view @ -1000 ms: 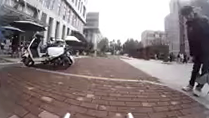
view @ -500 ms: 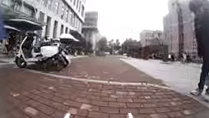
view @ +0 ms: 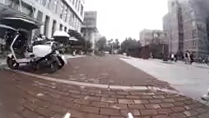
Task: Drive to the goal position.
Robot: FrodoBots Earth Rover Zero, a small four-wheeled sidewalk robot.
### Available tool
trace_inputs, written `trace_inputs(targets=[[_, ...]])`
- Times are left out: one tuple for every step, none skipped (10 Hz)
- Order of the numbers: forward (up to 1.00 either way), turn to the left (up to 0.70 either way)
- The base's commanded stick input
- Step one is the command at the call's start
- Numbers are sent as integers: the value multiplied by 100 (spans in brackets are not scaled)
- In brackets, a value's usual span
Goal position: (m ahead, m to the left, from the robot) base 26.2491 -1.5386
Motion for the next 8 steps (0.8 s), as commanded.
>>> trace_inputs(targets=[[70,-10],[70,-10],[70,-14],[70,-12],[70,-10],[70,-8],[70,-6],[70,-8]])
